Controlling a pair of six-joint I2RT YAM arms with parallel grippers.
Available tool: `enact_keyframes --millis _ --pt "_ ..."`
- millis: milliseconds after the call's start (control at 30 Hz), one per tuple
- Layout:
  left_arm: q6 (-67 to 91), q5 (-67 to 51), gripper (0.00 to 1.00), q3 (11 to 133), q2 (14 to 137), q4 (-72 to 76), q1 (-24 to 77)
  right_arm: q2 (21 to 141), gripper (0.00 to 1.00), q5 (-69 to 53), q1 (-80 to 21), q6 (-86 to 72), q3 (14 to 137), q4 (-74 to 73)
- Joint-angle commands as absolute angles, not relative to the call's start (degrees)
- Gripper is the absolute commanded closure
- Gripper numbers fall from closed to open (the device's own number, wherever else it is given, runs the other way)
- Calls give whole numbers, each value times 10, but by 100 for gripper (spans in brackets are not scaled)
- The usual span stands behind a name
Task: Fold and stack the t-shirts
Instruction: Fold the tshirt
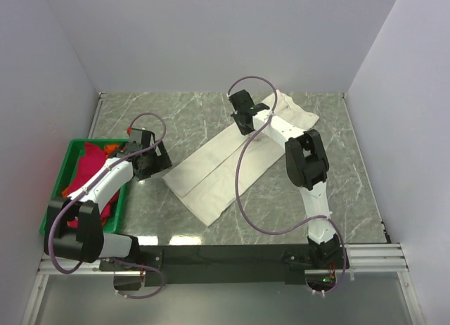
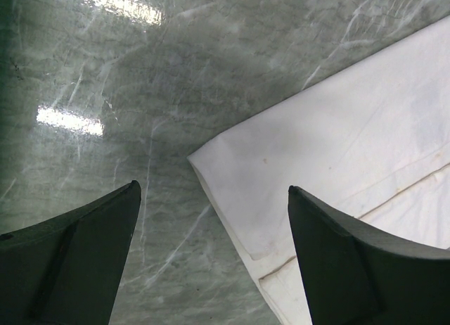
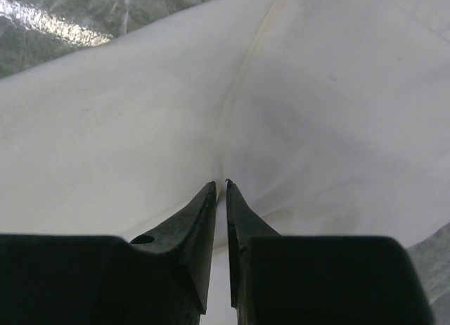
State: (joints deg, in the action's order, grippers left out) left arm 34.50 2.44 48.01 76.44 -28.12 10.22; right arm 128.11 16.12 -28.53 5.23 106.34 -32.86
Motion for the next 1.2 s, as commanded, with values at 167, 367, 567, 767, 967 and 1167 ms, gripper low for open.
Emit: enact_keyframes --millis 167,367,567,767,967,1167 --pt "335 26 9 480 754 -277 104 1310 85 131 -289 46 1051 -356" --pt "333 22 9 479 756 -276 104 1334 84 96 -280 28 1077 -399" --pt "331 12 9 479 765 -273 104 1276 72 82 -275 5 1074 -405" --pt "328 15 8 500 814 -284 105 1131 51 55 -282 -86 1017 -394" --pt "316 54 8 554 867 -318 129 1028 43 37 -308 -227 872 -401" --pt "304 83 9 584 916 -328 155 968 39 63 -257 -316 740 -344"
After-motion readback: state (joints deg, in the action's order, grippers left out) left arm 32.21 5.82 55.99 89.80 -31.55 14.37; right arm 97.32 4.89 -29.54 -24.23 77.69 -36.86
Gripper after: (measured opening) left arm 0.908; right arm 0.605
